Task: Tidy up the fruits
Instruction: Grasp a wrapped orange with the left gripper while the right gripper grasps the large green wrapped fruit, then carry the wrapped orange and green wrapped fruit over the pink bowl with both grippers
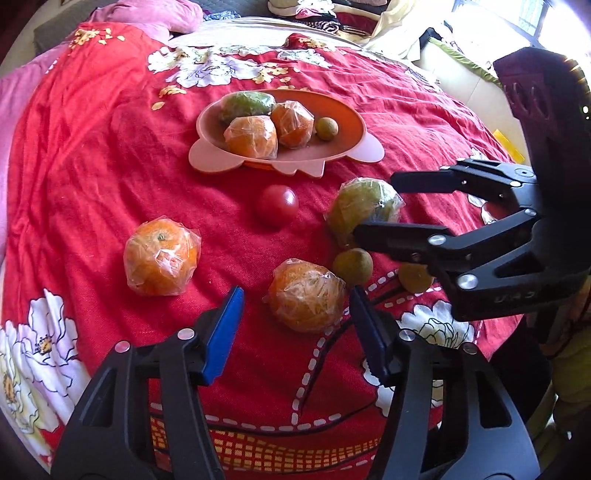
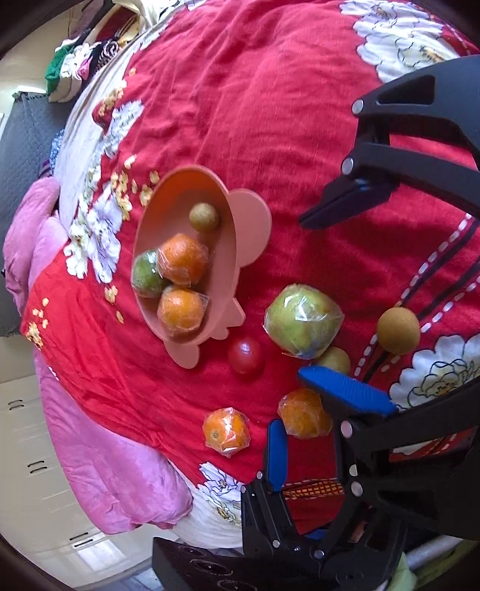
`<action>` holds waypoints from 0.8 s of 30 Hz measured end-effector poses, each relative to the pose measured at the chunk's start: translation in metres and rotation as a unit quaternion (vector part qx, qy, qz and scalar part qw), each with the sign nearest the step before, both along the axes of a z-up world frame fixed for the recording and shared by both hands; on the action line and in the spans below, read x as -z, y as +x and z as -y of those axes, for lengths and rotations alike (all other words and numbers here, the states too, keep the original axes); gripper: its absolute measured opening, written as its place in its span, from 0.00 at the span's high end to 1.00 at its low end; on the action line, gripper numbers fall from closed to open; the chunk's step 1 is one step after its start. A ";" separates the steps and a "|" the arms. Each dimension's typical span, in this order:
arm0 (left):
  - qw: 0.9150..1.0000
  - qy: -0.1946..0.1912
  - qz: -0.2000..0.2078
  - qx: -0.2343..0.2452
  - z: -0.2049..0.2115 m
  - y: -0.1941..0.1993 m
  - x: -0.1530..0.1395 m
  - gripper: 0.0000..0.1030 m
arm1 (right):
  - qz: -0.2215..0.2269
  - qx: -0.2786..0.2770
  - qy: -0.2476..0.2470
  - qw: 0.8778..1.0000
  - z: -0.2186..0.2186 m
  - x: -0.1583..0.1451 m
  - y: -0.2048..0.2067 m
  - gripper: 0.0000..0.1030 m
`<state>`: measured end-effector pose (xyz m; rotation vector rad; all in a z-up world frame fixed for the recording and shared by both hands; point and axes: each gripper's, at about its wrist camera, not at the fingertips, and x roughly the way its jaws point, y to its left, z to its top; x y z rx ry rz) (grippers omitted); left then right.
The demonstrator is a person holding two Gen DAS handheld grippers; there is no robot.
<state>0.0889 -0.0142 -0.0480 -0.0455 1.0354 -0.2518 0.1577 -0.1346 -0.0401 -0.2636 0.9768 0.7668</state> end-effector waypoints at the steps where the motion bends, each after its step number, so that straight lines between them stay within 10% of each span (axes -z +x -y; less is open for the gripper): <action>1: 1.000 -0.001 0.000 0.000 0.000 0.001 0.000 0.52 | -0.002 -0.001 0.001 1.000 -0.002 0.001 0.001 0.38; 9: 1.000 -0.009 -0.004 0.001 -0.003 0.006 0.002 0.53 | -0.015 -0.018 0.006 1.000 -0.013 0.008 0.005 0.60; 24: 0.999 -0.038 -0.010 0.010 -0.003 0.012 0.002 0.68 | 0.000 -0.012 0.043 0.999 -0.002 -0.016 -0.001 0.61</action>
